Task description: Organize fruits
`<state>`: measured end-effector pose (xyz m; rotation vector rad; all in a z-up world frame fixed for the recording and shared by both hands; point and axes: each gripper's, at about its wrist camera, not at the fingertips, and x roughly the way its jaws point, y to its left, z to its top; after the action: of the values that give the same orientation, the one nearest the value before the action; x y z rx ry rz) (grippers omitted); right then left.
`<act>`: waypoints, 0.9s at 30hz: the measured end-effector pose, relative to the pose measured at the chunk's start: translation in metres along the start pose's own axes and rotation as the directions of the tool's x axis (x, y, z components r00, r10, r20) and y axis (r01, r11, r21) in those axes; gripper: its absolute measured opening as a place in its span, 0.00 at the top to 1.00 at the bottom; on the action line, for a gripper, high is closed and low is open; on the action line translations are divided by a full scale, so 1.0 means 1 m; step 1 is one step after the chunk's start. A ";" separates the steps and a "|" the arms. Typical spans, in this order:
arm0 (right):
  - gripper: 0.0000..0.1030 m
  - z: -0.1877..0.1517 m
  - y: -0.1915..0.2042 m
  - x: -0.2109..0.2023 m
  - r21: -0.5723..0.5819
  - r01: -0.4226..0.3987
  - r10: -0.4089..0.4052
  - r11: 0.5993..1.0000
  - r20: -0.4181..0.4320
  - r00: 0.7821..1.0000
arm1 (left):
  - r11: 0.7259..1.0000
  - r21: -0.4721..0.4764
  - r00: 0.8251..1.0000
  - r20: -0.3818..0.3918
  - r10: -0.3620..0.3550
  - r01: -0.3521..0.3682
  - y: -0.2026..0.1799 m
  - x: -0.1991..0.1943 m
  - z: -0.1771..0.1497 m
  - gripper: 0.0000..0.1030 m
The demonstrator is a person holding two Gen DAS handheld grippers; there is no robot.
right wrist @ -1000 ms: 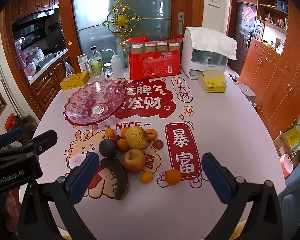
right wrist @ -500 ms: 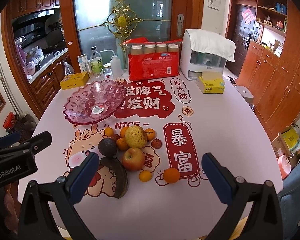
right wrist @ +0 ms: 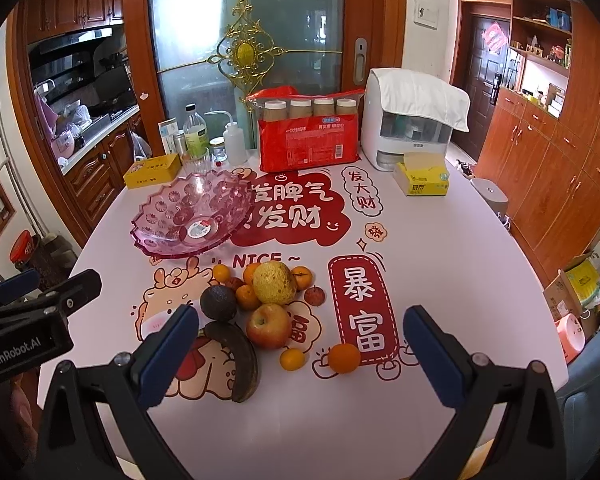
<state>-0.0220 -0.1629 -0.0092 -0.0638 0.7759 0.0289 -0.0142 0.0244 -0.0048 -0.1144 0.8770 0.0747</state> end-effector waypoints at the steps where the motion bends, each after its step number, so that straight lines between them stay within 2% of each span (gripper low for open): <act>1: 0.00 0.000 0.000 0.000 -0.002 -0.002 0.002 1.000 0.003 1.000 | 1.000 -0.001 1.000 -0.003 -0.001 0.001 0.001 0.001 0.000 0.03; 9: 0.00 0.002 -0.001 0.006 -0.018 -0.016 0.016 1.000 0.014 1.000 | 0.999 0.031 1.000 -0.026 0.010 -0.009 -0.003 0.010 0.000 0.03; 14: 0.00 0.004 -0.002 0.014 -0.040 -0.022 0.023 0.999 0.020 1.000 | 0.999 0.046 0.999 -0.051 -0.017 0.020 -0.008 0.022 0.000 0.03; 20: 0.03 0.012 -0.009 0.037 -0.068 -0.054 0.054 0.996 -0.003 0.999 | 0.999 0.042 0.991 -0.133 0.002 0.004 -0.009 0.063 0.002 0.03; 24: 0.10 0.019 -0.013 0.066 -0.097 -0.102 0.098 0.990 -0.050 0.994 | 1.000 0.029 0.988 -0.152 -0.007 0.012 -0.010 0.089 0.002 0.03; 27: 0.11 0.023 -0.015 0.090 -0.118 -0.137 0.127 0.984 -0.082 0.988 | 1.000 0.017 0.983 -0.185 -0.012 0.016 -0.011 0.111 0.001 0.03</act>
<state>0.0595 -0.1756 -0.0551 -0.1312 0.8513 0.2017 0.0588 0.0157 -0.0888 -0.1117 1.0619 0.0435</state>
